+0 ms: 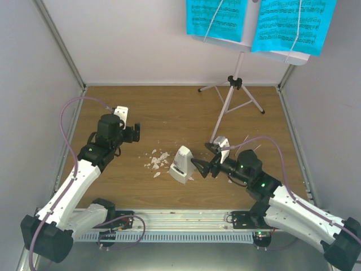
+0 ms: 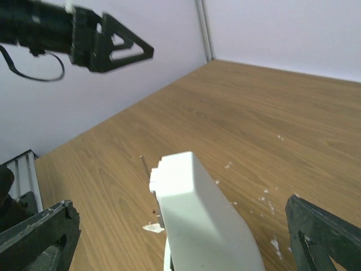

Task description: Pack up the instrument practice props

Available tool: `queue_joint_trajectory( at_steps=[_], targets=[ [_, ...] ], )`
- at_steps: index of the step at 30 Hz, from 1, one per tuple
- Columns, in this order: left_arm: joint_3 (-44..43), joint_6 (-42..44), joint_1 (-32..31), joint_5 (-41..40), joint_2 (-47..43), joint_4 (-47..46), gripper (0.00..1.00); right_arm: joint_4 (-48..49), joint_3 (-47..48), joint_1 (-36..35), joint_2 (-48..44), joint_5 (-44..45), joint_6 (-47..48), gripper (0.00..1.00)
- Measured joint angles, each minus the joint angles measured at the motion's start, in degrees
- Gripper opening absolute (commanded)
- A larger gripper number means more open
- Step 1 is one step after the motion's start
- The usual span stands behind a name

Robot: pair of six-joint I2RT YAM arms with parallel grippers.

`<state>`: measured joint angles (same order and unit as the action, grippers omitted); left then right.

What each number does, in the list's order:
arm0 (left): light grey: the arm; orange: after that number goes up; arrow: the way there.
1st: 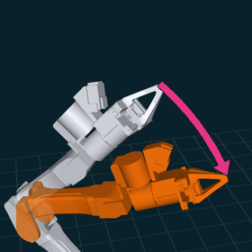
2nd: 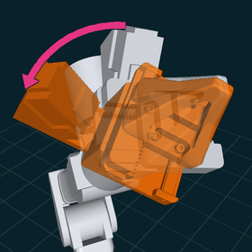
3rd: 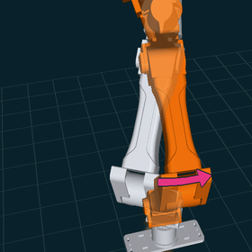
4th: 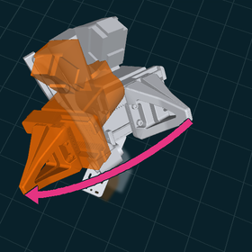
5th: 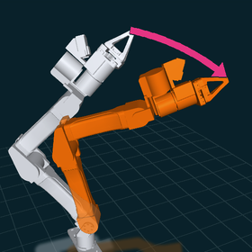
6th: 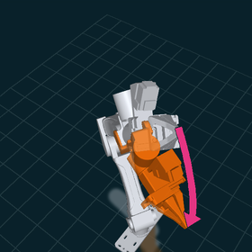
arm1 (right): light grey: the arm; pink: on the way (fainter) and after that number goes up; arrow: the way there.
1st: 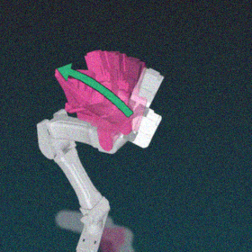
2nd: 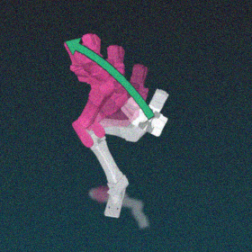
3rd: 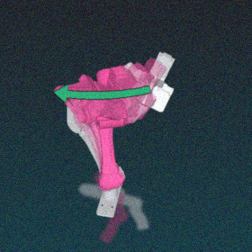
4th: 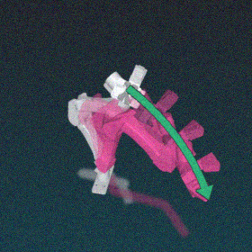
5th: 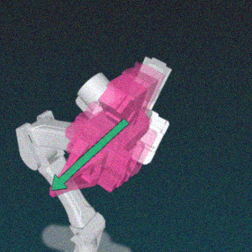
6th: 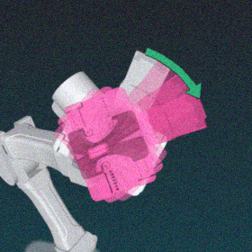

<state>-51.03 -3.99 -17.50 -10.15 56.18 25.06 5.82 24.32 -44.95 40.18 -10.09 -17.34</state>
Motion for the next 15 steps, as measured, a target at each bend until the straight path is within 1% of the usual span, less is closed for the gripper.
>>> queue_joint_trajectory(
  at_steps=[4, 11, 15],
  targets=[
    [3.21, 0.11, 0.00, -1.16, -0.85, -1.75, 0.99, 1.55, 0.17, -0.87, 0.83, 0.50, 0.74, 1.00],
    [4.13, 0.09, 0.00, -3.06, -3.02, -4.04, 0.99, 2.43, 0.81, -2.01, 4.42, 1.18, 2.60, 1.00],
    [4.13, 0.02, 0.00, -3.50, -3.15, -5.03, 0.99, 5.18, 0.81, -3.41, 6.05, 1.14, 4.00, 1.00]
  ],
)
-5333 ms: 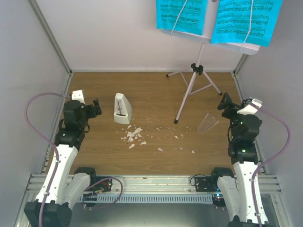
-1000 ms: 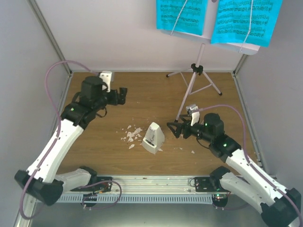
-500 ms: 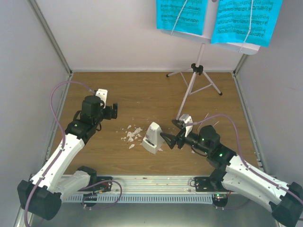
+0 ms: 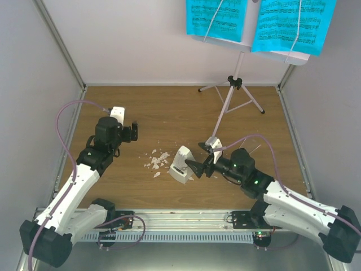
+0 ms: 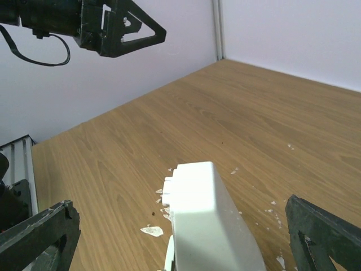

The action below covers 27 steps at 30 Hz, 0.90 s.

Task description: Pack up the instrument practice props

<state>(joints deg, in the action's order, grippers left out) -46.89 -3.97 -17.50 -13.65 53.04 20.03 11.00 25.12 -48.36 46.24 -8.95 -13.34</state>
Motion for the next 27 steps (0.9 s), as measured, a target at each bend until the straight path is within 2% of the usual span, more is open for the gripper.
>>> queue_joint_trajectory(
  at_steps=[27],
  targets=[
    [0.26, -0.04, 0.00, -0.13, 0.72, -0.15, 0.99, 10.69, -0.83, -1.42, 15.67, 0.15, 5.68, 1.00]
  ],
)
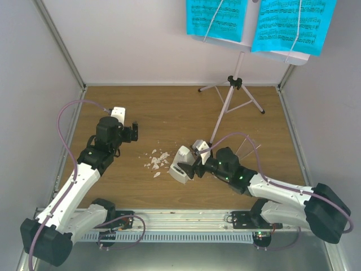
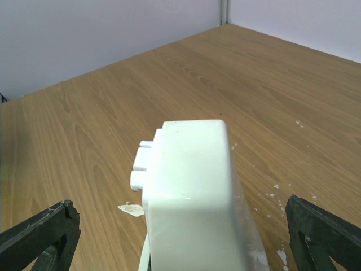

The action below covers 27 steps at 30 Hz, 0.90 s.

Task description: Pack up the instrument practice props

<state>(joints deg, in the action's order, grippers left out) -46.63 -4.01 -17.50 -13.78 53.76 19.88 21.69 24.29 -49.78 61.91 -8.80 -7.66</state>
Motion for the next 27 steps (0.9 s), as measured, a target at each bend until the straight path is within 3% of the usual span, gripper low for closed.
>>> queue_joint_trajectory(
  at_steps=[11, 27],
  targets=[
    [0.04, -0.02, 0.00, 0.02, 0.00, -0.02, 0.99, 3.26, -3.85, -0.37, 0.79, 7.13, -0.83, 0.93],
    [0.07, -0.02, 0.00, 0.74, -0.02, -0.02, 0.99, 5.35, -4.79, -0.44, 1.31, 8.13, -2.25, 0.96]
  ],
)
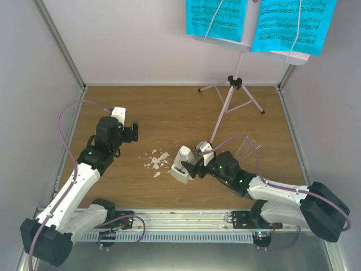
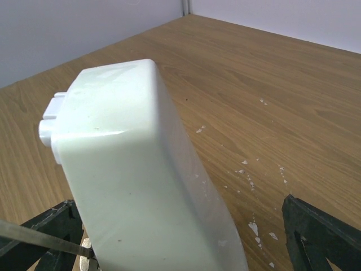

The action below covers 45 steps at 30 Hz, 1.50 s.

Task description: Pack up the instrument practice props

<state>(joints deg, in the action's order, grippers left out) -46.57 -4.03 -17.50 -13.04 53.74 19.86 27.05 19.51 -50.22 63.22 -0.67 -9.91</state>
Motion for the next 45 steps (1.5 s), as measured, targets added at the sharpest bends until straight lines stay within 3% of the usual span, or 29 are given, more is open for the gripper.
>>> queue_joint_trajectory(
  at_steps=[16, 34, 45],
  targets=[
    [0.00, 0.02, 0.00, 0.61, 0.00, -0.09, 0.99, 1.09, 0.00, 6.19, 0.61, -7.74, 0.22, 0.92],
    [0.00, 0.04, 0.00, 0.79, 0.11, -0.74, 0.99, 2.67, 0.00, 10.62, 0.72, -17.42, 1.16, 0.78],
    [0.00, 0.07, 0.00, 0.79, 0.11, -1.09, 0.99, 4.55, 0.00, 12.07, 4.22, -22.16, 1.40, 0.82]
  ],
)
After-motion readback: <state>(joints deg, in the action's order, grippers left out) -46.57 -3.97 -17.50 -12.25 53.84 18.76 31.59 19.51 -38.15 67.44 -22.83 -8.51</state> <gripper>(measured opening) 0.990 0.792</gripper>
